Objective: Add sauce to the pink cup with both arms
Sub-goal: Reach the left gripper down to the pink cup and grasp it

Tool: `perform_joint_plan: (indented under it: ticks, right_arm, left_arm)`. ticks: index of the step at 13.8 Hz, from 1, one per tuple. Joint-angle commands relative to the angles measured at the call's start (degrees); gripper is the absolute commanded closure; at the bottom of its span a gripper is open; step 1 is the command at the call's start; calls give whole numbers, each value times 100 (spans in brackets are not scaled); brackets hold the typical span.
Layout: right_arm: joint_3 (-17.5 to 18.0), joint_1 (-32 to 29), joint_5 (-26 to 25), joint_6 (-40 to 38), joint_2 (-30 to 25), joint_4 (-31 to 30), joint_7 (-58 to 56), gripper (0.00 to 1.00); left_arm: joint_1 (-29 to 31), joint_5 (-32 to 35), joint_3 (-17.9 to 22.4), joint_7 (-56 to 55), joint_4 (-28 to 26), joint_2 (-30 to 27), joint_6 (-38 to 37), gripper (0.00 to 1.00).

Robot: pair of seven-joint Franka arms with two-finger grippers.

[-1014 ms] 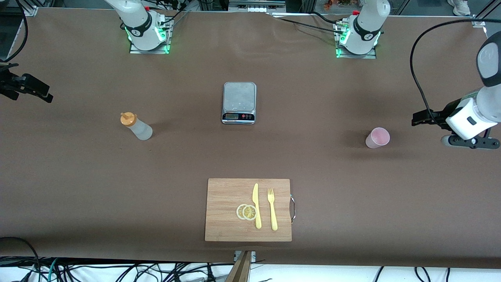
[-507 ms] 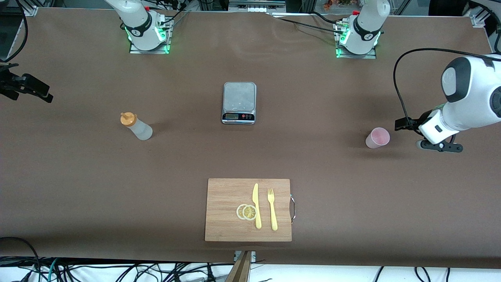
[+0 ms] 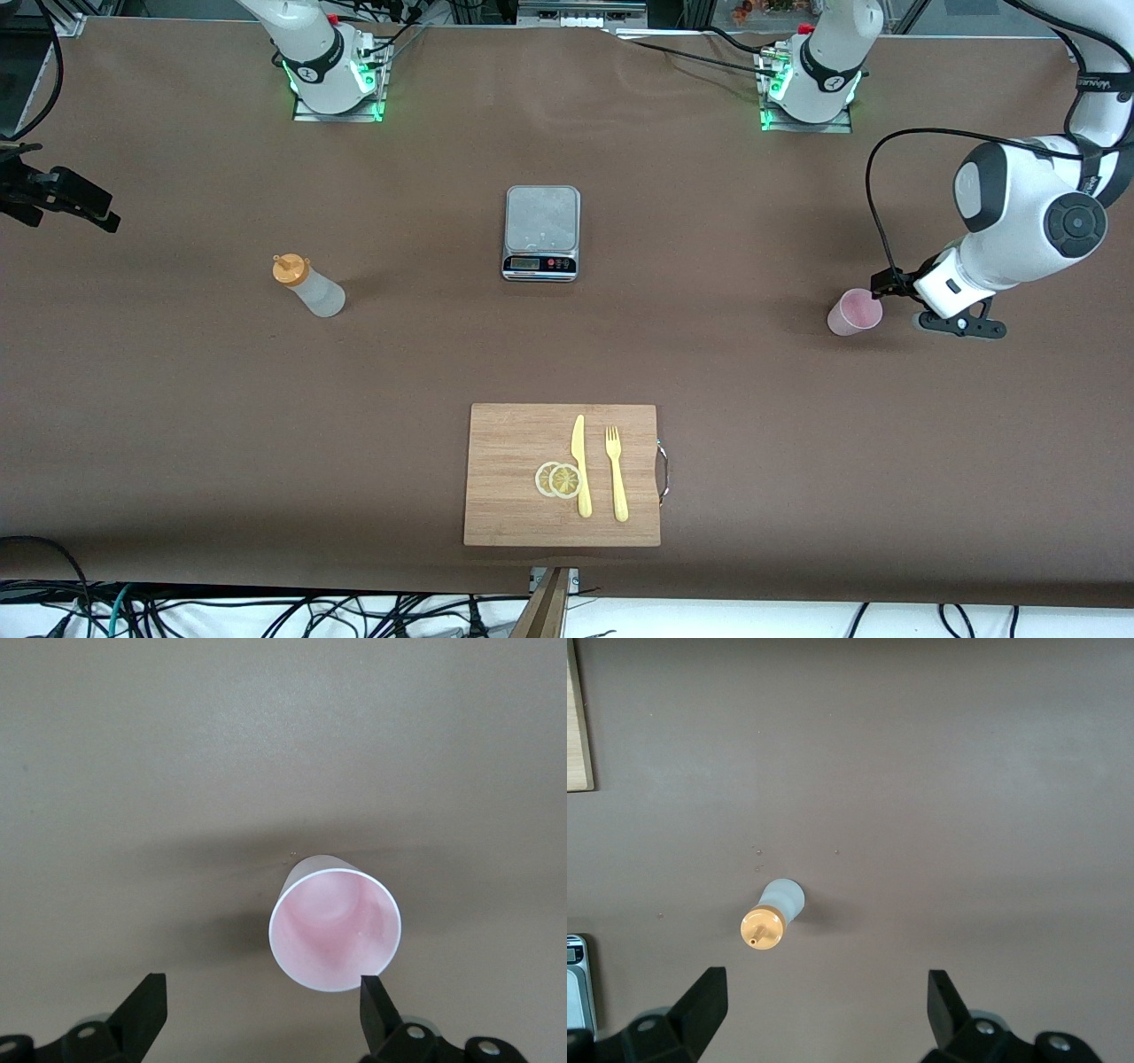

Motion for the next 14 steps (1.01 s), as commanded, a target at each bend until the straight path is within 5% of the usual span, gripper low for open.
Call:
perform_joint_plan:
  ticks: [1, 9, 14]
  right_arm:
    - [-5, -9, 84, -15, -59, -33, -98, 0]
    - [-5, -9, 84, -23, -51, -33, -98, 0]
    - [-5, -9, 84, -23, -51, -24, -98, 0]
  left_arm:
    - [2, 117, 6, 115, -138, 172, 484, 4]
    - [2, 109, 6, 273, -164, 525, 855, 9]
    - [-50, 109, 6, 273, -164, 604, 855, 58]
